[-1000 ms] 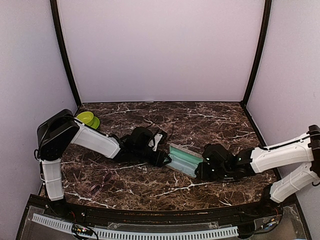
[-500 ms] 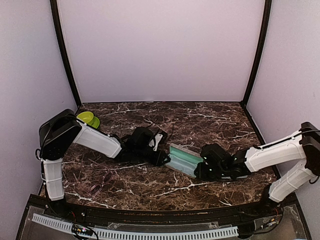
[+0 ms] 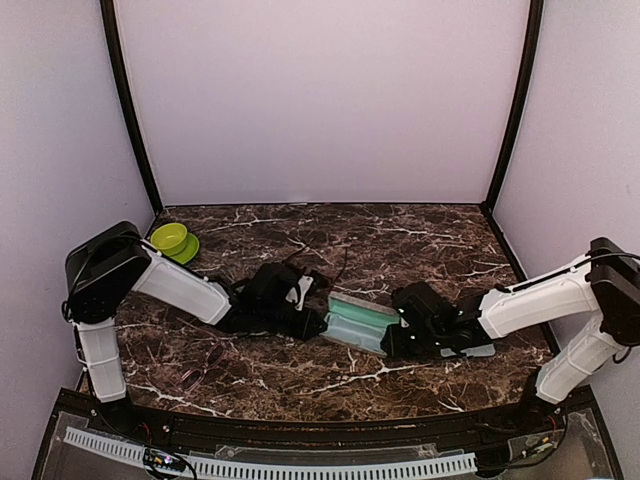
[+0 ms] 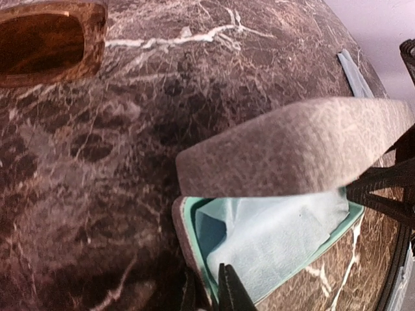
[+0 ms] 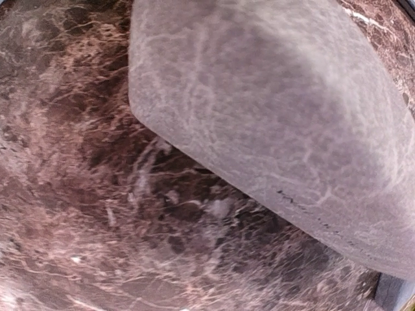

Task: Organize the sunglasses
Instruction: Move the opened sunglasses case to the center of the board.

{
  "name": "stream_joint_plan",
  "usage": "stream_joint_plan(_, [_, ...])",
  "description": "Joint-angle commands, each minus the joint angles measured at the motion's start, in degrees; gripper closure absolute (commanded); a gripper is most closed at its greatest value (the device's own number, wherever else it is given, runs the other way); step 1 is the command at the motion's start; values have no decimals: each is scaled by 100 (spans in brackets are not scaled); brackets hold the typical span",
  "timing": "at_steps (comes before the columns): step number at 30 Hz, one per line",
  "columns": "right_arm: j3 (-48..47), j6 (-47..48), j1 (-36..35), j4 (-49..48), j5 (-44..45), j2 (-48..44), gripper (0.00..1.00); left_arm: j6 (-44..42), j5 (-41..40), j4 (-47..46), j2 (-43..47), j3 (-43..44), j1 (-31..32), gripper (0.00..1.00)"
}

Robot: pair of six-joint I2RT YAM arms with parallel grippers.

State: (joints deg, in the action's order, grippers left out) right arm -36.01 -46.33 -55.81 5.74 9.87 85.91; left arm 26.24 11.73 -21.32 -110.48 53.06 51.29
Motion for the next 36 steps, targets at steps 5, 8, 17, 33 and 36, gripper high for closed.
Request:
stream_joint_plan(5, [-303,429,-73,-168,-296,161,67,600,-246,696,850,-712,468,83])
stream_joint_plan(8, [-402,543,-92,-36,-294,184,65,841,-321,738,1052,-912,624,78])
stream_joint_plan(17, [-417,700,-366,582,86,-423,56,574,-1102,1553,2176,-1119,675,50])
stream_joint_plan(33, [-1145,1234,-693,1126,327,-787,51,1111,-2583,5201,4859,-1429,-275,42])
stream_joint_plan(36, [-1315,1430,-703,937,183,-555,51,1261,-2482,5302,5130,-1587,-598,43])
